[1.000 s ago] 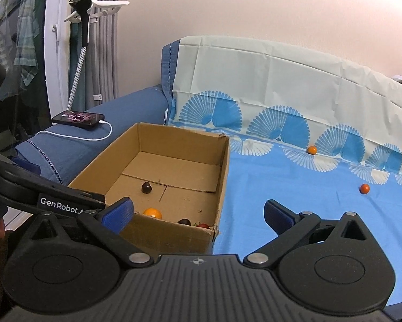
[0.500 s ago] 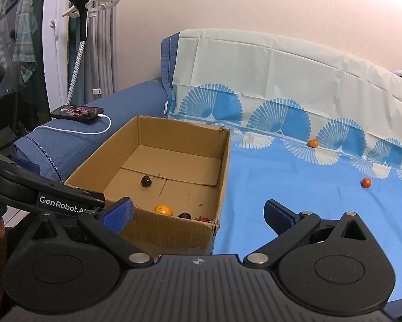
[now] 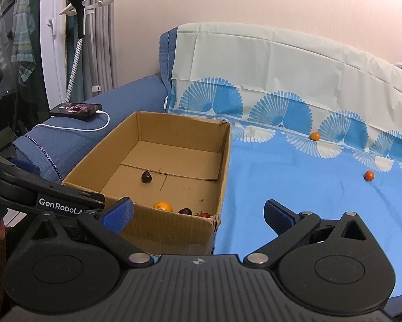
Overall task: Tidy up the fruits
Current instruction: 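Lift both open tools out of the box toward the small oranges on the sheet, then grasp a small orange with the left tool while the right tool grasps another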
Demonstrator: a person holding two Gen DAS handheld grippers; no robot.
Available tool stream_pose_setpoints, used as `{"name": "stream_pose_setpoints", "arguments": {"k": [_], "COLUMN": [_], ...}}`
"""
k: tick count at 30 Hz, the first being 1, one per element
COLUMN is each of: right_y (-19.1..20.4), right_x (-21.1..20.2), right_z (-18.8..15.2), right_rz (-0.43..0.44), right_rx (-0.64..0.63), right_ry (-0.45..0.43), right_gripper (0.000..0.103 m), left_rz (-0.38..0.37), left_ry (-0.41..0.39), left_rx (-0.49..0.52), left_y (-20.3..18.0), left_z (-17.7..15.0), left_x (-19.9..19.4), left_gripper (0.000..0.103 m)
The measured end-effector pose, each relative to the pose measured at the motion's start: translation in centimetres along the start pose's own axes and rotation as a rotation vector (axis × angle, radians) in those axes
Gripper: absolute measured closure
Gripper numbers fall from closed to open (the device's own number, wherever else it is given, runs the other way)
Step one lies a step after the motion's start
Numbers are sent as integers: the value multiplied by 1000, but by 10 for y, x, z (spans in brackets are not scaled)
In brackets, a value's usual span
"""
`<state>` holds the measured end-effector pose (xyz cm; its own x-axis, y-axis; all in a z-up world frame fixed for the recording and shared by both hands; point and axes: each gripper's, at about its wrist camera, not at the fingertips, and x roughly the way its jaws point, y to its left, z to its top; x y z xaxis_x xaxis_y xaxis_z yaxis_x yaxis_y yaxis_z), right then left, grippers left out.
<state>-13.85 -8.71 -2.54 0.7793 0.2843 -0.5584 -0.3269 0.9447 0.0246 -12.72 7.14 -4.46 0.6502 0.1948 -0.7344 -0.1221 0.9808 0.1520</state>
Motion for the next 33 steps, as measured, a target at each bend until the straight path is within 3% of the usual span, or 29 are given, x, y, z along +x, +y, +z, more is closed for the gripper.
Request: {"name": "stream_pose_setpoints", "arguments": {"k": [10,13,18,22,27,33], "right_y": [-18,-40,-105,-175,-272,-386], "right_x": [15,19,28,45,78,158], "right_z": [-5,-5,-4,-7,-8,-2], "right_rz": [-6,-50,-197,-345,-508,-590], "right_rx": [53,102,189,292,443,483], "right_ry": [15,-3,-49,-44,-52,-83], "right_gripper": [1,1,1,1,1,1], "left_rz": [7,-8,-37,-87,-210,-312], "left_ry": [51,72,50,13,-26,-68], "left_rx": [21,39,95,162,238,293], "left_y": [-12,-24,-61,-112,-196,-325], "left_z": [13,26,63,106,169,255], "left_x": [16,24,36,51,87,186], "left_gripper": [0,0,0,0,0,0]}}
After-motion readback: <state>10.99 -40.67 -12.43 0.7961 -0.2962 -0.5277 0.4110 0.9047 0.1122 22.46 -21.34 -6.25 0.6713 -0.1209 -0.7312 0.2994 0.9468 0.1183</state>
